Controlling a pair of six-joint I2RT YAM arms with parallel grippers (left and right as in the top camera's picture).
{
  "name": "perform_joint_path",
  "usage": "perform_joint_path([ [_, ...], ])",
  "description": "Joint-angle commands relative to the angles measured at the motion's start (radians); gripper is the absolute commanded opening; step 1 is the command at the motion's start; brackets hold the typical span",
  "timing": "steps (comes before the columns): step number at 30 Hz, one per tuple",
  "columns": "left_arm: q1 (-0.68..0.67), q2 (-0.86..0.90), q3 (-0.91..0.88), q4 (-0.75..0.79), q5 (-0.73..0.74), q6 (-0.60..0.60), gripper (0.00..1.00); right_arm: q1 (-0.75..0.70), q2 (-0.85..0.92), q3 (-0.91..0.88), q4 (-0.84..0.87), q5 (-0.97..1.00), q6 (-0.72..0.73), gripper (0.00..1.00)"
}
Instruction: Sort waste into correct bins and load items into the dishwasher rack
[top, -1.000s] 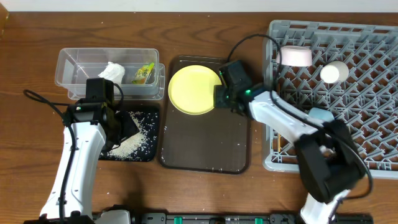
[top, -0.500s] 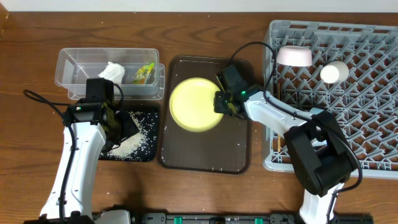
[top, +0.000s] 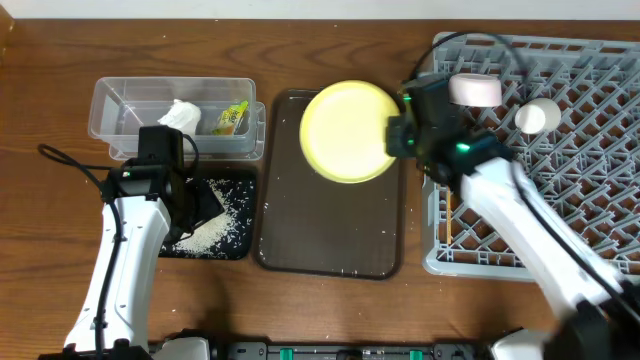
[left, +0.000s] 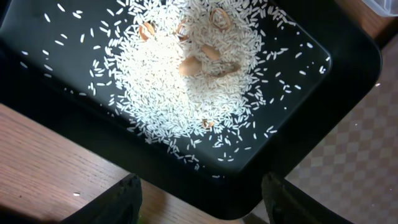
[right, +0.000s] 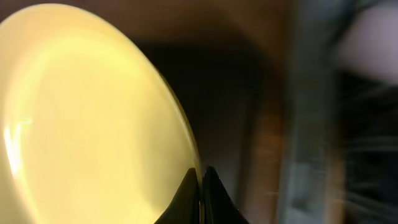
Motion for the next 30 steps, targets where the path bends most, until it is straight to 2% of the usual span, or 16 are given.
perform_joint_path([
  [1,0.003,-0.006,-0.008,-0.003,-0.012,0.008,0.65,-0.036,-0.097,0.001,-0.037,0.183,-0.132,0.01],
  [4,0.003,-0.006,-0.008,-0.003,-0.012,0.008,0.65,-0.071,-0.163,0.001,-0.089,0.34,-0.202,0.01],
  [8,0.003,-0.006,-0.008,-0.002,-0.012,0.008,0.65,-0.125,-0.213,0.001,-0.153,0.578,-0.219,0.01],
  [14,0.003,-0.006,-0.008,-0.002,-0.012,0.008,0.65,-0.159,-0.209,0.001,-0.231,0.768,-0.248,0.01],
  [20,0.003,-0.006,-0.008,-0.002,-0.012,0.008,0.65,-0.156,-0.161,0.001,-0.285,0.707,-0.238,0.01],
  [30,0.003,-0.006,-0.008,-0.003,-0.012,0.008,0.65,-0.116,-0.08,0.001,-0.309,0.494,-0.092,0.01],
])
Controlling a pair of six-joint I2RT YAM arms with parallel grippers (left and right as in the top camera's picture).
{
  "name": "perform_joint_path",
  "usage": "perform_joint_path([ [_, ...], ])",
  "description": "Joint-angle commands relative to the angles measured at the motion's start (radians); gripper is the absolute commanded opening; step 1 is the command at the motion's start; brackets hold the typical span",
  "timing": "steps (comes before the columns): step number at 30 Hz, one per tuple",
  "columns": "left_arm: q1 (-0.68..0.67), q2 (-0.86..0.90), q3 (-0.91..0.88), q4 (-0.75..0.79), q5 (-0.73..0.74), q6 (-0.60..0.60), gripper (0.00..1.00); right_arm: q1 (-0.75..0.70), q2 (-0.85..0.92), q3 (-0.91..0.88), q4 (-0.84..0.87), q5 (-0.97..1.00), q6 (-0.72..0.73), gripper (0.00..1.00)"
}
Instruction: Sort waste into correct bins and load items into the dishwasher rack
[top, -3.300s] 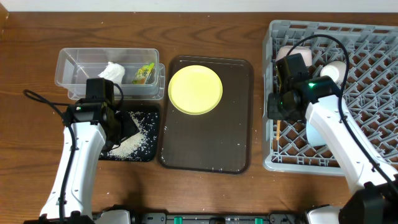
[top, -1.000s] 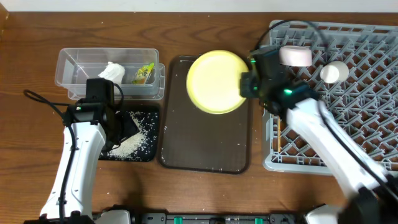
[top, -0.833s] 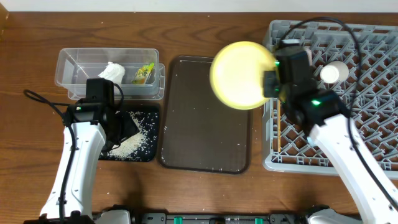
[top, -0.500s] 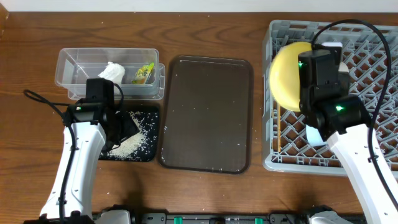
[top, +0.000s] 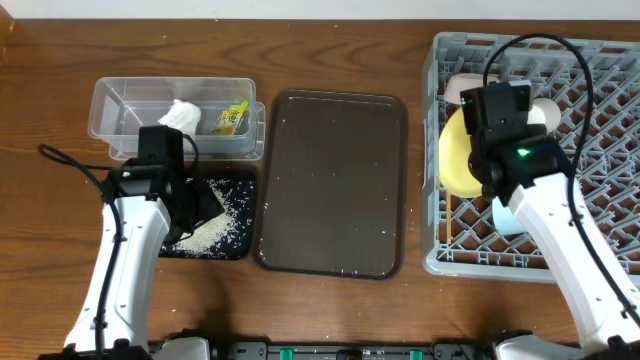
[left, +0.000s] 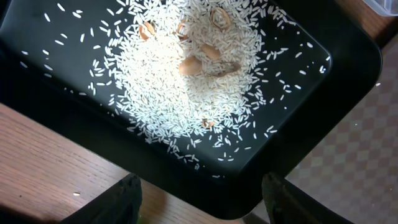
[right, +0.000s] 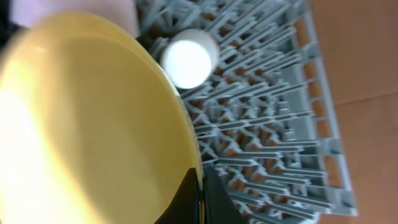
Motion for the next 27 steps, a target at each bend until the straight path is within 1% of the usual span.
perform_joint_path([
  [1,0.003,-0.006,-0.008,-0.003,-0.012,0.008,0.65,0.04,0.003,0.001,0.016,-0.103,0.093,0.01],
  [4,0.003,-0.006,-0.008,-0.003,-0.012,0.008,0.65,0.066,0.003,0.001,0.045,-0.148,0.095,0.04],
  [8,0.003,-0.006,-0.008,-0.003,-0.012,0.008,0.65,0.109,0.003,0.001,0.1,-0.19,0.096,0.06],
  [9,0.003,-0.006,-0.008,-0.003,-0.012,0.008,0.65,0.119,0.003,0.001,0.117,-0.202,0.096,0.08],
  [10,0.003,-0.006,-0.008,-0.003,-0.012,0.008,0.65,0.129,0.003,0.001,0.137,-0.219,0.095,0.11],
  [14,0.003,-0.006,-0.008,-0.003,-0.012,0.008,0.65,0.15,0.003,0.001,0.18,-0.231,0.095,0.41],
  [16,0.003,-0.006,-0.008,-0.003,-0.012,0.008,0.65,0.15,0.003,0.001,0.183,-0.233,0.101,0.51],
  [19,0.003,-0.006,-0.008,-0.003,-0.012,0.008,0.65,0.15,-0.003,0.001,0.175,-0.261,0.149,0.52],
  [22,0.003,-0.006,-0.008,-0.003,-0.012,0.008,0.65,0.134,-0.027,0.001,0.18,-0.339,0.223,0.59],
  [27,0.003,-0.006,-0.008,-0.002,-0.012,0.008,0.65,0.041,-0.068,0.001,0.195,-0.536,0.209,0.6],
])
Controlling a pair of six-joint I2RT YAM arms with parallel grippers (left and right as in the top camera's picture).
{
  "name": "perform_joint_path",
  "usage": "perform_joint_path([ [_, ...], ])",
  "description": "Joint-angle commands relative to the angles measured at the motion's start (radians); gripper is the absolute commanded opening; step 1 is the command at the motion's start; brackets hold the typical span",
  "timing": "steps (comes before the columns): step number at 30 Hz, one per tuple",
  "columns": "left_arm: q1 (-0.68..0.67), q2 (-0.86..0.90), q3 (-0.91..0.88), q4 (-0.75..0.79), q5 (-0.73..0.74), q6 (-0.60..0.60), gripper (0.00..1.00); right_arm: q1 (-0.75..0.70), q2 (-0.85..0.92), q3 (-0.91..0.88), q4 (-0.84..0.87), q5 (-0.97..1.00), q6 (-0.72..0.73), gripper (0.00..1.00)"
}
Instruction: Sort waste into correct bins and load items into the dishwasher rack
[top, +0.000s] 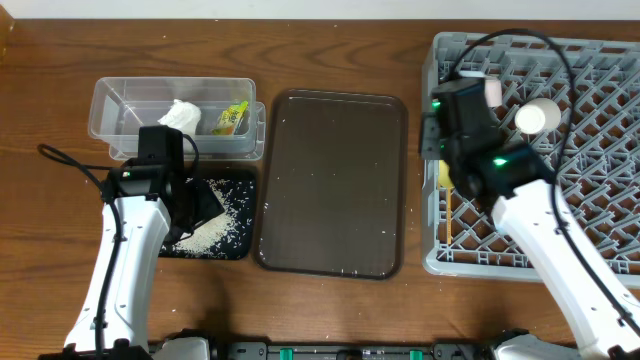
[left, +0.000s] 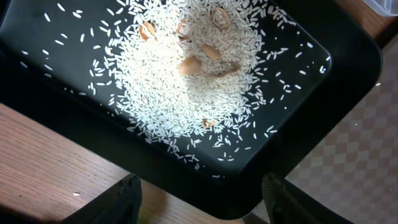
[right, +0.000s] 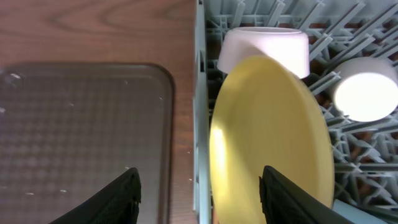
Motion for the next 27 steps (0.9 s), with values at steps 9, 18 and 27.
perform_joint_path([
  [9,0.002,-0.006,0.024,0.013,0.072,0.151,0.66,-0.25,-0.072,0.0,-0.07,-0.602,-0.175,0.6],
  [18,-0.038,-0.006,0.051,-0.182,0.087,0.227,0.72,-0.298,-0.089,0.0,-0.28,-0.431,-0.05,0.7],
  [27,-0.076,-0.136,0.034,-0.207,0.087,0.237,0.73,-0.293,-0.22,-0.033,-0.366,-0.394,-0.056,0.74],
])
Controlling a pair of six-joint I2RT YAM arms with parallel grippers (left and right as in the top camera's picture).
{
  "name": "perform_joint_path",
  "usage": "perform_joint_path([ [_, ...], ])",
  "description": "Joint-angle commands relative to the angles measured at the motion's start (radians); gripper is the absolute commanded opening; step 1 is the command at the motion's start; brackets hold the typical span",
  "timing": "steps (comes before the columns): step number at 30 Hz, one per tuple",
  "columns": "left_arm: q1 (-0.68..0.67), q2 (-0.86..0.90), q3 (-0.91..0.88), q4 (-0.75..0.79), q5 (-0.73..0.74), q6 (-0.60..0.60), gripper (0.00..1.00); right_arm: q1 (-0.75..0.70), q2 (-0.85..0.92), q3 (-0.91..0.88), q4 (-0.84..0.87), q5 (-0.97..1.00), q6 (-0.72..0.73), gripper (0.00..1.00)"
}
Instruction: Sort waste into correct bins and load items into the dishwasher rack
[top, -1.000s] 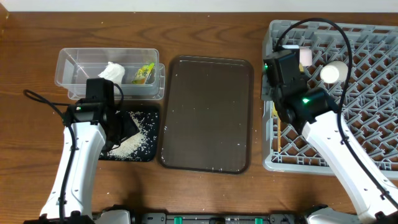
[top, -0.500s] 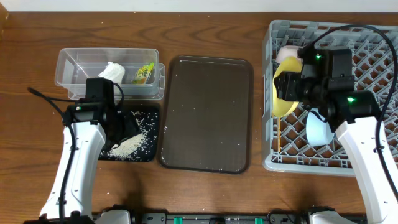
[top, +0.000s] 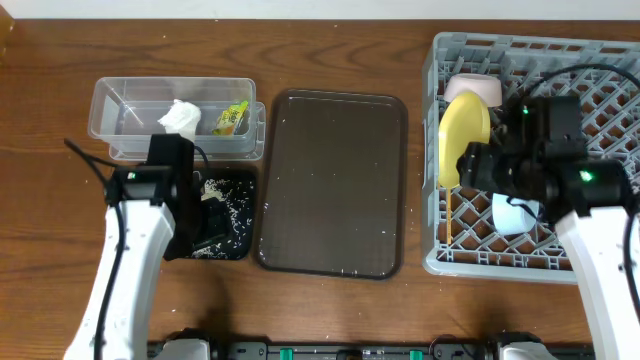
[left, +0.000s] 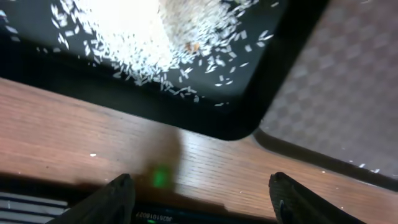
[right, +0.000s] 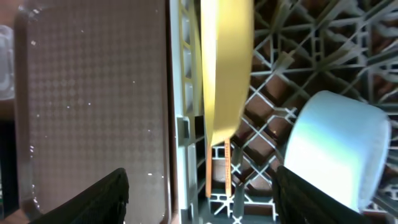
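Observation:
A yellow plate (top: 463, 135) stands on edge in the grey dishwasher rack (top: 600, 70), seen edge-on as the plate (right: 225, 68) in the right wrist view. My right gripper (right: 202, 200) hangs open and empty above the rack's left wall, beside the plate. A pale blue cup (right: 339, 146) lies in the rack to its right, and a pink bowl (top: 473, 90) sits behind the plate. My left gripper (left: 202, 202) is open and empty over the table by the front right corner of the black tray of rice (left: 249, 93).
A brown serving tray (top: 332, 180) lies in the middle. Two clear bins (top: 175, 115) at the back left hold white paper and a yellow-green wrapper. An orange stick (right: 219, 168) lies in the rack under the plate.
My left gripper has shifted from over the rice pile to the black tray's front right corner. My right arm has moved to the right and turned; the plate stays upright in the rack.
My right gripper held the yellow plate above the brown tray, then over the rack's left side. It then stood open with the plate set on edge in the rack. The left gripper stayed open over the rice until now.

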Motion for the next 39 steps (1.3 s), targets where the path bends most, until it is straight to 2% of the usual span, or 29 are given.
perform_joint_path([
  [1,-0.019,-0.113,0.0,0.012,0.006,0.02,0.74,-0.003,-0.081,-0.05,-0.006,0.035,0.013,0.77],
  [4,-0.04,-0.238,-0.032,0.056,0.006,0.021,0.78,-0.003,-0.171,-0.153,0.039,0.064,0.013,0.88],
  [6,-0.058,-0.337,-0.066,0.098,0.006,0.036,0.82,-0.003,-0.245,-0.241,0.102,0.066,0.012,0.99],
  [12,-0.095,-0.651,-0.147,0.2,-0.031,0.011,0.88,-0.003,-0.509,-0.484,0.259,0.072,0.032,0.99],
  [16,-0.095,-0.755,-0.147,0.245,-0.051,0.011,0.88,-0.003,-0.621,-0.555,0.274,0.106,0.032,0.99],
  [39,-0.095,-0.796,-0.147,0.231,-0.051,0.011,0.89,-0.003,-0.652,-0.577,0.217,0.11,0.032,0.99],
])
